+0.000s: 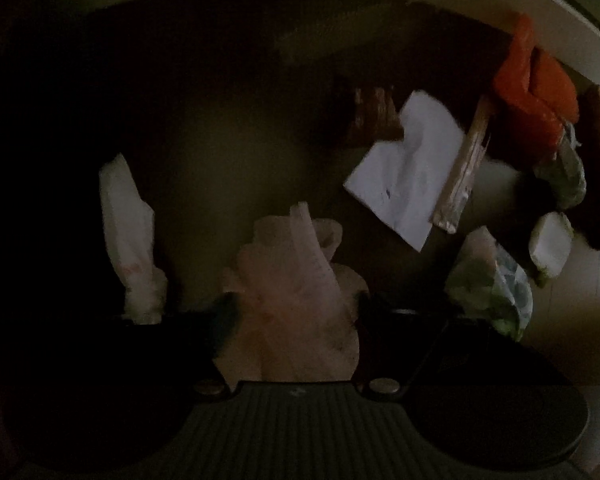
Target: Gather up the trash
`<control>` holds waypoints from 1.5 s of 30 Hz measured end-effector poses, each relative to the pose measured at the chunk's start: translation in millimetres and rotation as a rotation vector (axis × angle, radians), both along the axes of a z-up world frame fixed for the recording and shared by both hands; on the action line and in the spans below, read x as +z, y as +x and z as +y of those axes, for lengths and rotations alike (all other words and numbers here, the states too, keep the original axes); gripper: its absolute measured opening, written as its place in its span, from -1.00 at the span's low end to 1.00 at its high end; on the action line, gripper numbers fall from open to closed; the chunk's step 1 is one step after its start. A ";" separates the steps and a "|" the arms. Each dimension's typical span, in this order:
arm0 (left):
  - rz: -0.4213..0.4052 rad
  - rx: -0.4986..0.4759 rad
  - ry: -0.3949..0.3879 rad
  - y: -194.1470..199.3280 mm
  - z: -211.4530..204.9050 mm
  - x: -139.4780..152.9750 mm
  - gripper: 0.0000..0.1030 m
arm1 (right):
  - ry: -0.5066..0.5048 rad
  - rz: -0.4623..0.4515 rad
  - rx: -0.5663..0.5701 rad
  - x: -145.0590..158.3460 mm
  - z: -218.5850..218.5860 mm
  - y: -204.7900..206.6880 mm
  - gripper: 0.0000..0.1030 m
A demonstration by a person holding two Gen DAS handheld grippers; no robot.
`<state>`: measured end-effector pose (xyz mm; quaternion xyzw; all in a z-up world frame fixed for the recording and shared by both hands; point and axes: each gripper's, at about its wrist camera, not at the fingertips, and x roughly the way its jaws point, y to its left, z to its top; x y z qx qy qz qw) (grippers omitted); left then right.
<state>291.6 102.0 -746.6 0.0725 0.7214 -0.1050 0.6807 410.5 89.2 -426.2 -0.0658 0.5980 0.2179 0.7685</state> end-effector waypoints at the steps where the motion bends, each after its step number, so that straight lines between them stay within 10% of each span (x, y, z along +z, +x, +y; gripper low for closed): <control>1: 0.017 0.008 0.010 -0.4 0.9 -3.3 -0.53 | 0.001 -0.001 -0.001 -0.2 1.8 -0.9 -1.00; 5: -0.007 0.027 0.015 -1.5 7.9 3.2 -0.89 | 0.013 -0.007 -0.014 -0.6 1.6 -3.0 -1.00; 21: -0.219 0.165 -0.030 -1.2 47.7 140.1 -0.93 | 0.075 -0.124 -0.010 80.9 -17.1 -54.7 -1.00; 26: -0.156 0.210 -0.067 -10.0 54.0 113.2 -0.73 | 0.065 -0.099 -0.026 67.8 -23.3 -50.0 -1.00; 30: -0.078 0.304 -0.071 -14.4 61.4 72.5 0.43 | 0.051 -0.051 -0.033 47.5 -23.6 -36.6 -1.00; 45: 0.091 0.377 -0.035 -6.1 65.2 -46.1 0.43 | 0.038 0.031 -0.011 -12.2 -7.5 -2.0 -1.00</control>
